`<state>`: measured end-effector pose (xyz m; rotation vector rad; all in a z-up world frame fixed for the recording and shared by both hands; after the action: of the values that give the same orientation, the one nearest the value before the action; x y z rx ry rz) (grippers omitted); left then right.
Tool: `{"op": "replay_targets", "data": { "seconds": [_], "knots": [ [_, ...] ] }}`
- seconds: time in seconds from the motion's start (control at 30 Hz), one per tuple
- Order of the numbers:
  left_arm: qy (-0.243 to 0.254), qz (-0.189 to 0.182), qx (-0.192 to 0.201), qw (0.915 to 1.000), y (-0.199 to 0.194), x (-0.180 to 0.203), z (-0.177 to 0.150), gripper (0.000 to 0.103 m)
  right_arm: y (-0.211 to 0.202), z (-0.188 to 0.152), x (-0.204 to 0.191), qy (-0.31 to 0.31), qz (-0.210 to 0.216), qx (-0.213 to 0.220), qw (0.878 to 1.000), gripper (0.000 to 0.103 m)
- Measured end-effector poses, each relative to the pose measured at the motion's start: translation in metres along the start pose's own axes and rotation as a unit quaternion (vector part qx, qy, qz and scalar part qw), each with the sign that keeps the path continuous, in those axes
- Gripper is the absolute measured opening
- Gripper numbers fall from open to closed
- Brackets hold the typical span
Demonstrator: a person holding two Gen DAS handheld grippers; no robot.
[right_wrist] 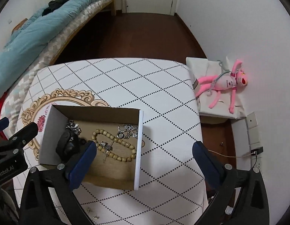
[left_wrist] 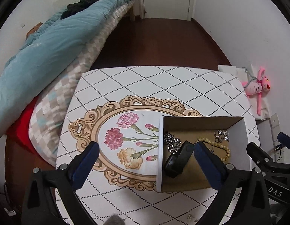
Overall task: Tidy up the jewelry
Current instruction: 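Withdraw both grippers from the box toward the gold earrings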
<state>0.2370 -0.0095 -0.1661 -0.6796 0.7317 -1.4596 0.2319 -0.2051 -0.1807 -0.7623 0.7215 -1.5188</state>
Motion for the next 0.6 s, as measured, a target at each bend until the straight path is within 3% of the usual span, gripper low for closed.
{"op": "replay_targets", "data": {
  "seconds": [0.17, 0.33, 0.6],
  "knots": [
    [0.007, 0.007, 0.017, 0.9998, -0.021, -0.003, -0.009, 0.103, -0.026, -0.005, -0.001, 0.001, -0.003, 0.024, 1.0, 0.103],
    [0.003, 0.013, 0.005, 0.9999, -0.03, -0.009, -0.037, 0.103, -0.042, -0.029, -0.002, 0.012, -0.001, 0.028, 1.0, 0.103],
    [0.018, 0.032, -0.062, 0.9974, -0.019, -0.02, -0.122, 0.103, -0.036, -0.103, -0.021, 0.018, 0.035, -0.017, 0.999, 0.103]
  ]
}}
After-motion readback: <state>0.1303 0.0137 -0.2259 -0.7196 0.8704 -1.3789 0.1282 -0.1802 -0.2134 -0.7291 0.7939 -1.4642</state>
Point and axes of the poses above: each gripper's, at about its wrist camera, not at the fingertips, and y roughly the way its jaws point, x to its right, z to its top, the point moved 8 cm from there along y, roughly the way its jaws point, and after that the axes turned 10 degrees about x, right-handed, at the moved point
